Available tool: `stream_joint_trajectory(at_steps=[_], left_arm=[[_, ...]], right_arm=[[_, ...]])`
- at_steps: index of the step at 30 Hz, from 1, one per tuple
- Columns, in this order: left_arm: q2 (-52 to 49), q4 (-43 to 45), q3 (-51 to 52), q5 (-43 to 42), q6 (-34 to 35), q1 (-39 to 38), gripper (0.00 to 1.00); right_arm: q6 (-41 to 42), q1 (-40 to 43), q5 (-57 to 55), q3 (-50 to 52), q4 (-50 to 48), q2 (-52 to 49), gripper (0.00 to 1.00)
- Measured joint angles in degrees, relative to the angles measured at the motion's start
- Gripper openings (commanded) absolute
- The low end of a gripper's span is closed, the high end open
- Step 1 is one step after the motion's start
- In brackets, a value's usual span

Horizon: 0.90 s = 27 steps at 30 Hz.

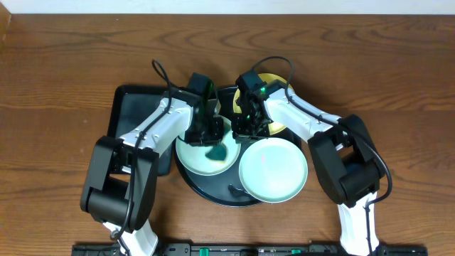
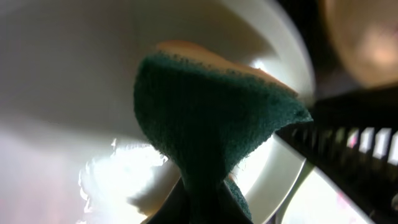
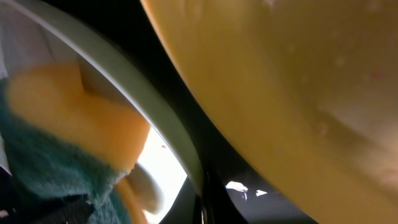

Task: Clean dirty plates on tray and stack at the side
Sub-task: 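Scrub the plate surface with the sponge while right gripper holds rim, then lift the sponge away and move left gripper back over sponge tray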

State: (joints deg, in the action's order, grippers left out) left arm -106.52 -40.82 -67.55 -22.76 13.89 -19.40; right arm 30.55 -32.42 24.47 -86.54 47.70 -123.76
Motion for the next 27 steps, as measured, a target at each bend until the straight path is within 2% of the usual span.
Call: stream_joint_trajectory(at_steps=[5, 10, 19, 27], left_arm=[[0.0, 4.8, 0.0, 7.8, 2.7, 0.0, 0.07], [0.0, 5.2, 0.0, 16.6, 6.8, -0.5, 0.07], [1.5, -7.3, -6.9, 25.2, 8.6, 0.1, 0.08], [13.1, -13.6, -13.1, 26.9, 8.6, 3.6, 0.08]], right_arm=[[0.0, 0.0, 0.0, 0.0, 0.0, 0.0, 0.01], [0.0, 0.0, 0.0, 0.0, 0.0, 0.0, 0.01], [0.0, 0.0, -0.1, 0.0, -0.1, 0.0, 0.01], [0.0, 0.0, -0.1, 0.0, -0.5, 0.0, 0.01]])
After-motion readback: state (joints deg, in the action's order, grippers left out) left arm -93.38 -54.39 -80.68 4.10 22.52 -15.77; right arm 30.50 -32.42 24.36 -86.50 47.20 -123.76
